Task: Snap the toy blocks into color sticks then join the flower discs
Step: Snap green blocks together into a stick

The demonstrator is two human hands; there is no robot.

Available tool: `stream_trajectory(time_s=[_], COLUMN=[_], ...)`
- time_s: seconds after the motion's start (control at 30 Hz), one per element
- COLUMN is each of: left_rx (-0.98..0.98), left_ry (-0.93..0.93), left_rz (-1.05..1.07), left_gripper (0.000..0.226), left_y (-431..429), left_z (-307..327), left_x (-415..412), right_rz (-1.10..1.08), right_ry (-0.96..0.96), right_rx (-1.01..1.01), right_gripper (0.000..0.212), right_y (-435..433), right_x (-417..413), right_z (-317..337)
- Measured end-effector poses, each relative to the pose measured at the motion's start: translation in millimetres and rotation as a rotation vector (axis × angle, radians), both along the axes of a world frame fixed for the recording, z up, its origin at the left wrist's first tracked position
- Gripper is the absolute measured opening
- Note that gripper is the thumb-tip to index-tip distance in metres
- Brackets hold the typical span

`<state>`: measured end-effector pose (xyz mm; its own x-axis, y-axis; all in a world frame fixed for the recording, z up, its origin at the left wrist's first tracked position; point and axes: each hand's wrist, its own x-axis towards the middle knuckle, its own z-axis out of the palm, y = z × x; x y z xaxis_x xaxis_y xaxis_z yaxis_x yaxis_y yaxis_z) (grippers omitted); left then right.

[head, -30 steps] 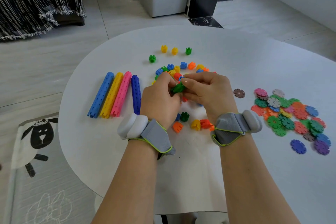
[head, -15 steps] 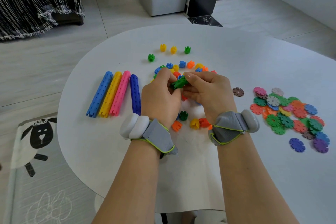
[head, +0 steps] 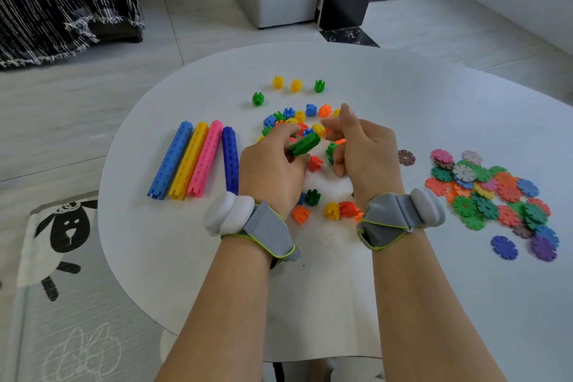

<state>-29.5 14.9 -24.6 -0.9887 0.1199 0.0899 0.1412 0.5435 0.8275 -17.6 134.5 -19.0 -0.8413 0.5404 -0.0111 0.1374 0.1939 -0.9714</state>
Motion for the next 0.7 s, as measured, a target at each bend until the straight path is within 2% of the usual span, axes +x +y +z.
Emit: stream_trajectory(time_s=[0.13, 0.27, 0.5, 0.7], left_rx=[-0.092, -0.115, -0.100, -0.118], left_ry=[-0.002, 0.008, 0.009, 0.021], left_rz=[-0.019, -0.004, 0.002, -0.010], left_gripper=[0.036, 0.035, 0.033, 0.032], left_y=[-3.4, -4.2, 0.2, 0.1], left_z=[1.6, 0.8, -0.6, -0.9], left_x=[-1.2, -3.0, -2.1, -1.0], right_rz=[-0.102, -0.064, 0.099, 0.026], right_ry=[0.008, -0.112, -0.319, -0.414], right_rx=[0.220, 0.523, 0.705, 0.769], right_gripper=[0.032, 0.022, 0.026, 0.023], right_y=[17.9, 31.2, 25.5, 14.0], right_x=[-0.6, 2.1, -1.4, -6.6], right_z=[-4.9, -10.1, -14.7, -18.4])
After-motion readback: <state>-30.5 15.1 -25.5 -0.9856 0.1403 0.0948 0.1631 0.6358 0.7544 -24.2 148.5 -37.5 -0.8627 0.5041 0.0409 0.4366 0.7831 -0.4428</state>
